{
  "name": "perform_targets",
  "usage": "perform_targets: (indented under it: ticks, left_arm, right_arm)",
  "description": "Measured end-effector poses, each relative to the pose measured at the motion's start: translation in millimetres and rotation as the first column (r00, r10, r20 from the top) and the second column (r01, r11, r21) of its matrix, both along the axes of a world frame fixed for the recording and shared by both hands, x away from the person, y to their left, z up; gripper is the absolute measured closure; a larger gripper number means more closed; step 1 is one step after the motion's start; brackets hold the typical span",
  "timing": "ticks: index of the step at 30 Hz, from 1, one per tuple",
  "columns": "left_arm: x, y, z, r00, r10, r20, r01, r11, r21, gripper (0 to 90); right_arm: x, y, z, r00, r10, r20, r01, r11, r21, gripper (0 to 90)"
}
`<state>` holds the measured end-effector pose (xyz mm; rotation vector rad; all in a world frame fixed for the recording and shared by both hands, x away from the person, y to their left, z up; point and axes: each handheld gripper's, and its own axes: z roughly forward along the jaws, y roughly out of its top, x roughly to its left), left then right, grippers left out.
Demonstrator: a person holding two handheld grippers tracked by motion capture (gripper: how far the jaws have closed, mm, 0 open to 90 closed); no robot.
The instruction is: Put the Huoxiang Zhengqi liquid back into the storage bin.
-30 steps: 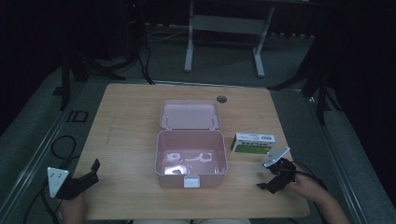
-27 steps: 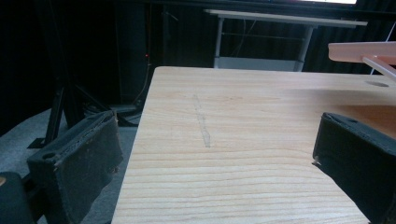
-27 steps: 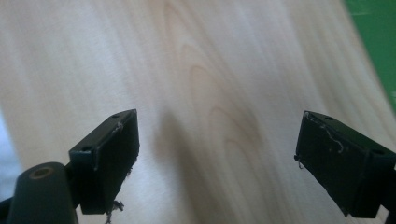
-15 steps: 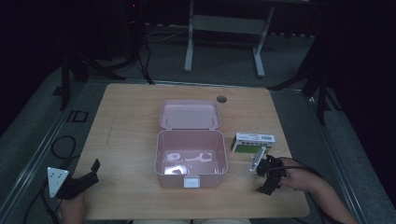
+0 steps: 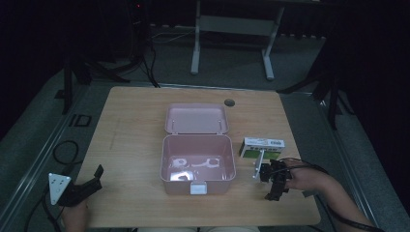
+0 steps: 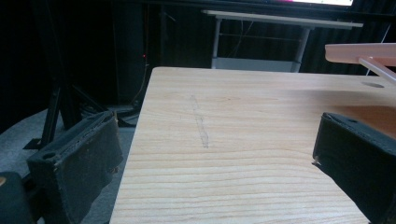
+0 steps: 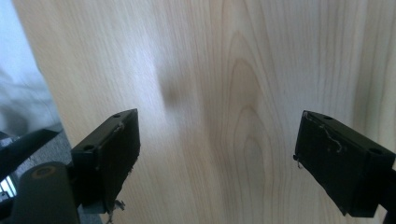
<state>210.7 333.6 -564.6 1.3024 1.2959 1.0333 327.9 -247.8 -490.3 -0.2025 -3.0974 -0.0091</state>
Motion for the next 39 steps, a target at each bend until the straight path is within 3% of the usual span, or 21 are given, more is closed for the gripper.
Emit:
perform_targets:
  ticks: [6,11,15,22,27,39]
  left_arm:
    - [0.1,0.0,0.0,1.0,-0.005,-0.001,0.005,1.0,-0.003,1.0]
    - [0.0,0.2,0.0,1.0,-0.006,0.0,0.006,1.0,-0.004,1.0]
    - [0.1,0.1,0.0,1.0,-0.008,-0.001,0.008,1.0,-0.004,1.0]
    - [0.2,0.2,0.0,0.9999,-0.012,-0.003,0.012,0.9999,-0.006,1.0]
    - [0.3,0.0,0.1,0.9999,-0.015,-0.003,0.015,0.9999,-0.006,1.0]
    - [0.5,-0.2,0.1,0.9998,-0.019,-0.004,0.018,0.9998,-0.003,1.0]
  right_arm:
    - [2.0,5.7,8.9,0.9998,0.007,-0.016,-0.006,0.999,0.05,12.9]
    - [3.4,8.0,10.6,0.9994,0.012,-0.033,-0.011,0.999,0.035,13.0]
    - [-3.8,9.9,13.5,0.9977,0.064,0.021,-0.065,0.997,0.031,12.7]
    - [-4.2,13.3,17.6,0.9958,0.089,0.02,-0.09,0.996,0.009,13.0]
    - [0.3,15.1,22.4,0.9975,0.071,0.01,-0.071,0.997,0.007,12.5]
    - [15.5,19.5,37.7,0.9984,0.037,0.041,-0.037,0.999,0.002,13.1]
